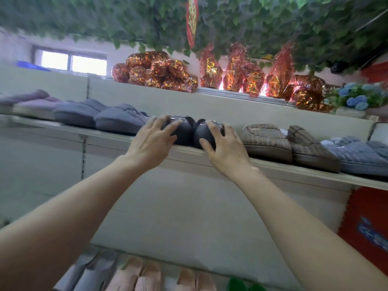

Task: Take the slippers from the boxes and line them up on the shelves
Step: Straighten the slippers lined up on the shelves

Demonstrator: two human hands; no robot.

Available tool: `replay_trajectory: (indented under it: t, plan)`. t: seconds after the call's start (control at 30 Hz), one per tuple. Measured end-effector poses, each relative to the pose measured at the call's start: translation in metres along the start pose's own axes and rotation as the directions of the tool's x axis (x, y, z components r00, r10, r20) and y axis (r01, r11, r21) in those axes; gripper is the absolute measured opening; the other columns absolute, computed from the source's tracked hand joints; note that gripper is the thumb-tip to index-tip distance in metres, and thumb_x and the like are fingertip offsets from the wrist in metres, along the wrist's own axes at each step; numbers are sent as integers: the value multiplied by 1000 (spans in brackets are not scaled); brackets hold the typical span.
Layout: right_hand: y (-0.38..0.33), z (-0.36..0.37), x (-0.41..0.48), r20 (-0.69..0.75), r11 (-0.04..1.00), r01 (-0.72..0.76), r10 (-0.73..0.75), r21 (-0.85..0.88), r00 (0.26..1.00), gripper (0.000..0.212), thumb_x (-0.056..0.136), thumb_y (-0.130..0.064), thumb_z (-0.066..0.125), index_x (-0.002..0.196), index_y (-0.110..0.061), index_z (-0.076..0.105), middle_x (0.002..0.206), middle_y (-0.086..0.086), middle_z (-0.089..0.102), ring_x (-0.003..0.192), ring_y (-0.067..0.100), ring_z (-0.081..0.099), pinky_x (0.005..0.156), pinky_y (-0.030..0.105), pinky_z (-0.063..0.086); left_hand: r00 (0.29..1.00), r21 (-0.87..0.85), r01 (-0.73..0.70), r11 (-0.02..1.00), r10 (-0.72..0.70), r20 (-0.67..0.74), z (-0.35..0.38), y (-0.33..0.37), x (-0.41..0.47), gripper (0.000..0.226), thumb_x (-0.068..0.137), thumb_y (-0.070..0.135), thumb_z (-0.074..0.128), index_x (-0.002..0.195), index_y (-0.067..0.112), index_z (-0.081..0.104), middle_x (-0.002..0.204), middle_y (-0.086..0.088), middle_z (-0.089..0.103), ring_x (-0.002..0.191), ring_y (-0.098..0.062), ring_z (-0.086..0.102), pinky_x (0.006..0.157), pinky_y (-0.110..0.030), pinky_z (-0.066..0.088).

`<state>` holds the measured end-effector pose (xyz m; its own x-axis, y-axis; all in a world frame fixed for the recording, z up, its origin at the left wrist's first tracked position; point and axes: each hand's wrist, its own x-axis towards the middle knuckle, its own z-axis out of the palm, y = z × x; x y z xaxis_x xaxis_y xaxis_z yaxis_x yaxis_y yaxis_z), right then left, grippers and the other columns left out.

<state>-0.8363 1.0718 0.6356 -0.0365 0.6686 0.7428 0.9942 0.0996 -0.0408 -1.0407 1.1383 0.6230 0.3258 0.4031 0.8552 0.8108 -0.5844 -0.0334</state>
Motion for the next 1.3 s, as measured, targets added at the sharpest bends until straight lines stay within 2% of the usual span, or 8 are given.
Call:
replay_trajectory:
  t: [0.13, 0.4, 0.5, 0.67, 0.87, 1.0, 1.13, 1.3]
  plan:
    - [-15, 13, 13, 17, 996, -84, 84, 19, 996, 57, 97, -49, 45, 149, -32, 29, 147, 16, 30, 133, 39, 34, 108, 46, 33, 1000, -131, -16, 991, 18, 14, 10, -16, 1, 49, 96, 24, 52, 143, 25, 40, 148, -15, 34, 128, -37, 40, 106, -45, 37]
    - [-24, 19, 11, -10, 988, -150, 150, -18, 989, 54, 95, -47, 43, 145, -35, 29, 148, 12, 30, 135, 37, 35, 108, 50, 36, 995, -151, -95, 984, 98, 13, 17, -29, -3, 55, 95, 26, 53, 146, 26, 34, 153, -15, 26, 134, -39, 31, 108, -49, 34]
    - [-37, 19, 17, -44, 972, -200, 196, -124, 980, 54, 92, -39, 44, 144, -24, 35, 144, 20, 36, 133, 39, 35, 109, 51, 34, 983, -136, -182, 974, 175, -60, 7, -40, -15, 51, 90, 20, 59, 140, 19, 46, 146, -16, 39, 132, -38, 37, 108, -48, 37]
    - [-95, 20, 32, -208, 994, 21, -42, -104, 977, 45, 90, -16, 52, 135, -14, 50, 139, 19, 43, 127, 38, 40, 106, 47, 35, 982, -84, -111, 990, 97, -161, -24, -84, -51, 48, 89, 17, 58, 136, 18, 48, 143, -10, 43, 137, -32, 32, 111, -45, 33]
    - [-183, 44, 47, -115, 980, 182, -172, 79, 978, 44, 96, -32, 50, 139, -22, 46, 139, 12, 43, 121, 33, 48, 96, 41, 43, 980, 31, 96, 995, -89, -177, -57, -176, -66, 51, 89, 14, 59, 138, 18, 45, 143, -15, 41, 137, -36, 31, 112, -49, 30]
    - [-215, 69, 67, 21, 988, 77, -81, 130, 997, 55, 94, -50, 50, 144, -30, 38, 142, 13, 40, 123, 36, 48, 101, 44, 42, 980, 63, 158, 986, -148, -133, -57, -229, -58, 48, 93, 24, 55, 140, 22, 43, 146, -16, 38, 138, -39, 28, 113, -51, 26]
    - [-235, 93, 82, 100, 991, -74, 62, 115, 993, 67, 87, -67, 46, 144, -35, 33, 142, 11, 40, 126, 35, 45, 103, 44, 40, 991, -69, 122, 990, -125, -40, -50, -259, -49, 42, 95, 36, 50, 136, 27, 47, 140, -18, 44, 127, -38, 40, 106, -47, 35]
    - [-252, 109, 88, 63, 982, -170, 165, 87, 984, 62, 87, -60, 49, 140, -30, 39, 138, 12, 47, 123, 36, 47, 103, 41, 38, 999, -143, 43, 989, -46, -17, -36, -273, -45, 38, 95, 40, 48, 130, 24, 53, 136, -21, 46, 122, -42, 43, 101, -49, 40]
